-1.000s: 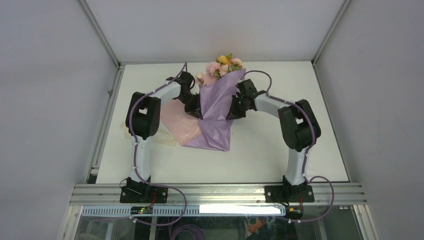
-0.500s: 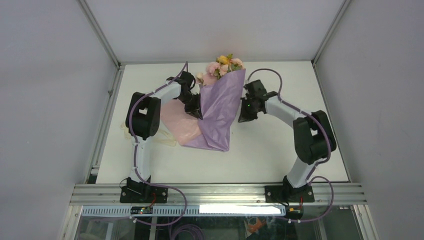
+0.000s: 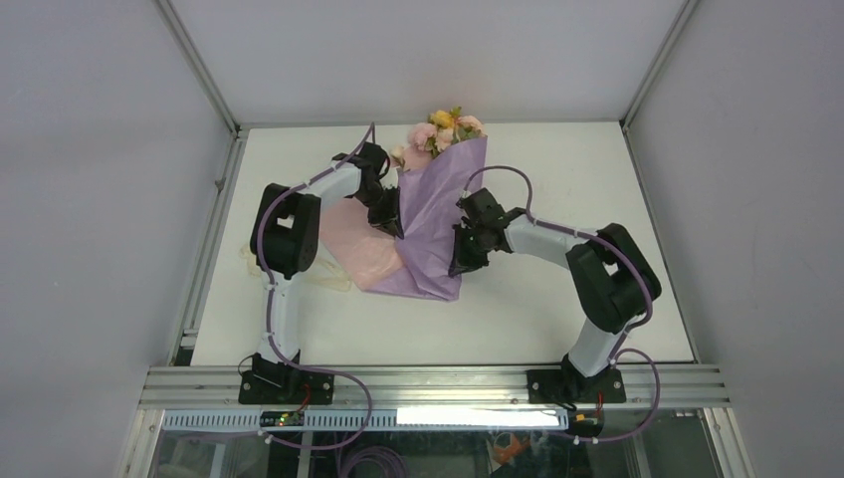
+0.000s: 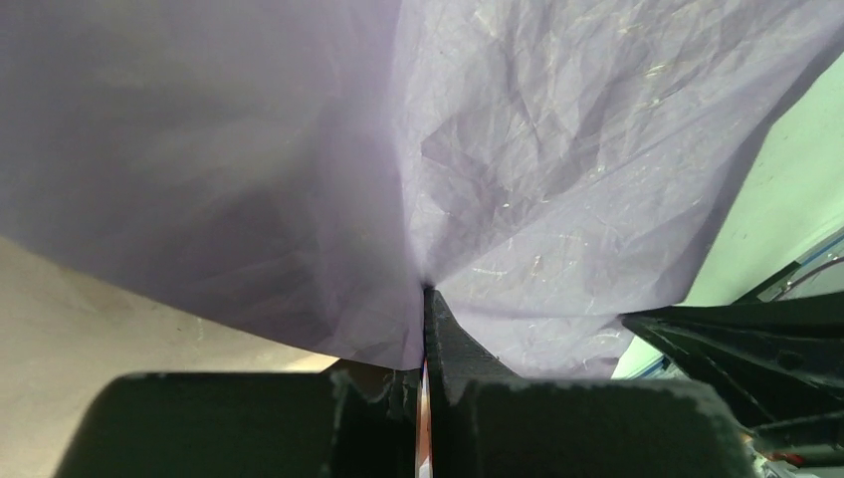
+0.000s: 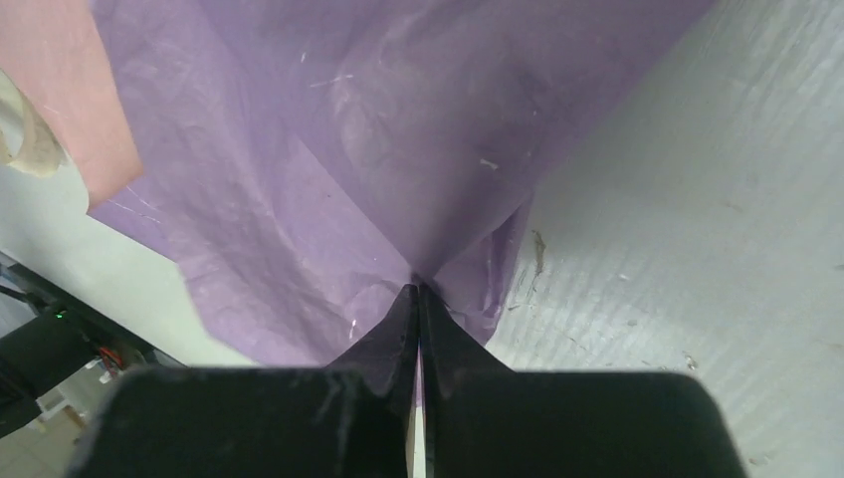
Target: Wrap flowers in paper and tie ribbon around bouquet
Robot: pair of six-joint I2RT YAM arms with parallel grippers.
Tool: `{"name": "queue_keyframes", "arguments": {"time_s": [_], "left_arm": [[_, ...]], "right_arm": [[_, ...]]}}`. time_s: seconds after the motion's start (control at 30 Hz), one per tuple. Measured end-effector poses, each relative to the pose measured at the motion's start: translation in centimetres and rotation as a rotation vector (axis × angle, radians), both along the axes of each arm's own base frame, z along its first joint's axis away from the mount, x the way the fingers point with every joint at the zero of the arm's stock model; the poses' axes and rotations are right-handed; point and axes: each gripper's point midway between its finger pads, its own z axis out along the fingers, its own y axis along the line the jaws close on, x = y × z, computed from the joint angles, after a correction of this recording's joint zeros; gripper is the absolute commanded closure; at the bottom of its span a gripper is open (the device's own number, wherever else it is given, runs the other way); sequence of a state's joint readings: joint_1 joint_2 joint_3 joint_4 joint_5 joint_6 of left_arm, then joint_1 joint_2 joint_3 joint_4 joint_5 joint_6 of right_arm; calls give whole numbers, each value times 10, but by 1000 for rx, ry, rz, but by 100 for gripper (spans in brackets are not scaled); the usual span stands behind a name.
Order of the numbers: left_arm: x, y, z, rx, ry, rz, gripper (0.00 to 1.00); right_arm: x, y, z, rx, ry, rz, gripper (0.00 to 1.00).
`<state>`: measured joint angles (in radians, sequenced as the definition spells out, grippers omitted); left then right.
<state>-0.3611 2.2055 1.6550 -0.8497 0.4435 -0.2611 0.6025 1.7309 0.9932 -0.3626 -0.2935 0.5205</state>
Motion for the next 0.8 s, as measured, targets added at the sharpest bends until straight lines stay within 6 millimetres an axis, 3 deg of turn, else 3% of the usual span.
{"name": "queue_keyframes", "arguments": {"time_s": [0.17, 0.33, 0.43, 0.5, 0.63, 0.8], "left_arm": [[-1, -1, 0, 5, -4, -5, 100], [-1, -1, 0, 6, -5, -6, 100], [-1, -1, 0, 7, -5, -7, 99], [-1, -1, 1, 9, -9, -14, 91], [2, 4, 6, 36, -28, -40, 54], [14, 11, 29, 42, -88, -86, 15]], "right_arm": [[10, 2, 24, -57, -42, 34, 100], [34, 52, 70, 87, -164, 45, 100], [43, 75, 72, 157, -165, 29, 100], [53, 90, 55, 185, -132, 3, 100], [54, 99, -7, 164, 7, -55, 100], [54, 105, -10, 225, 37, -85, 100]]}}
